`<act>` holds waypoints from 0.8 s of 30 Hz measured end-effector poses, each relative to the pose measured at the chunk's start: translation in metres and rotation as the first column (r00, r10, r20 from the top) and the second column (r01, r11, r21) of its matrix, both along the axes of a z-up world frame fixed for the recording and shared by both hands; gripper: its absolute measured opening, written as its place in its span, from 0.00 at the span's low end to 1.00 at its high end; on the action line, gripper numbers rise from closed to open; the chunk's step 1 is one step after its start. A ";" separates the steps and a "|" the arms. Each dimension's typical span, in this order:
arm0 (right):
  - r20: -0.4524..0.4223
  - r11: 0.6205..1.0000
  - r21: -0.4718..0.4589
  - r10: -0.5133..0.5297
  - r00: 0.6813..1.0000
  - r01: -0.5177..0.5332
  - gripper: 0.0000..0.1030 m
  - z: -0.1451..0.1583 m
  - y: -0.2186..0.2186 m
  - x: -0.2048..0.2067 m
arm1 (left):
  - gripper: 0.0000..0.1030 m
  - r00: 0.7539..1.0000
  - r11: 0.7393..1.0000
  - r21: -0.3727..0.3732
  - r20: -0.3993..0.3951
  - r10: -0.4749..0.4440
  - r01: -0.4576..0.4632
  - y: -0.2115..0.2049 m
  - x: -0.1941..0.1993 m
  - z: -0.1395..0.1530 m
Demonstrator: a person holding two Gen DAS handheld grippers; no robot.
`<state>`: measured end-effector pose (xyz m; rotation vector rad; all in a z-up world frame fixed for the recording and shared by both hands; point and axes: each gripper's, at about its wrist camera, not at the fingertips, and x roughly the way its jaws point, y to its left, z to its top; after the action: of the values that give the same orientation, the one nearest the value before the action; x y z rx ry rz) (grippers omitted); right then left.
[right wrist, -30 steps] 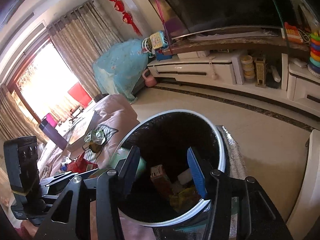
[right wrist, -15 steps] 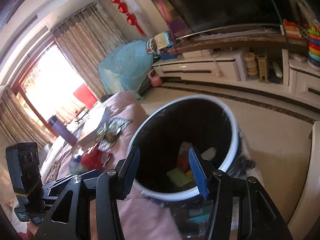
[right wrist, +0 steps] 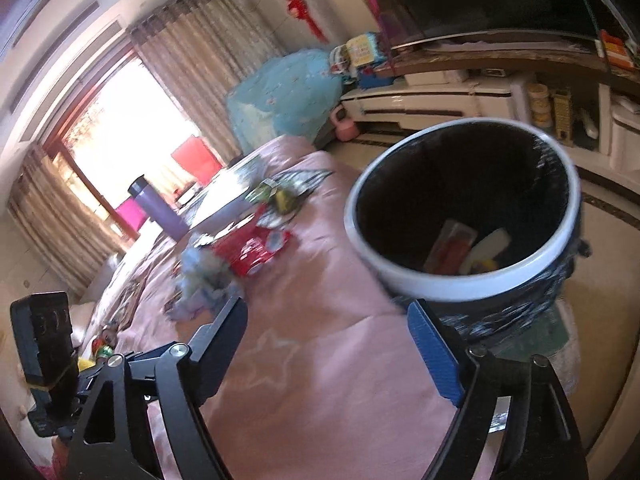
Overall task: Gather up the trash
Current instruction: 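Grasp the red candy tube with the left tool while the right grasps crumpled foil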
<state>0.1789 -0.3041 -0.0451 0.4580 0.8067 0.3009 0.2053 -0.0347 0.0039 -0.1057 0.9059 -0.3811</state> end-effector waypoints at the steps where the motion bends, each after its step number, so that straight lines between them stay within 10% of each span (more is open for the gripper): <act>1: 0.000 1.000 -0.003 0.009 1.000 -0.009 0.82 0.000 0.006 -0.001 | 0.61 1.000 1.000 0.002 0.004 0.017 -0.017 0.007 -0.005 0.001; 14: 0.004 0.986 -0.057 0.155 0.988 -0.154 0.82 0.005 0.084 -0.001 | 0.61 0.993 0.993 0.029 0.027 0.112 -0.113 0.065 -0.026 0.008; 24: -0.006 0.972 -0.054 0.229 0.974 -0.229 0.82 0.003 0.119 0.020 | 0.62 0.994 0.984 0.175 0.098 -0.041 0.023 0.081 0.023 0.010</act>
<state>0.1987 -0.1850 -0.0417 0.3133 0.8666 0.4913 0.2287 0.0467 0.0142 0.0882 0.8377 -0.3328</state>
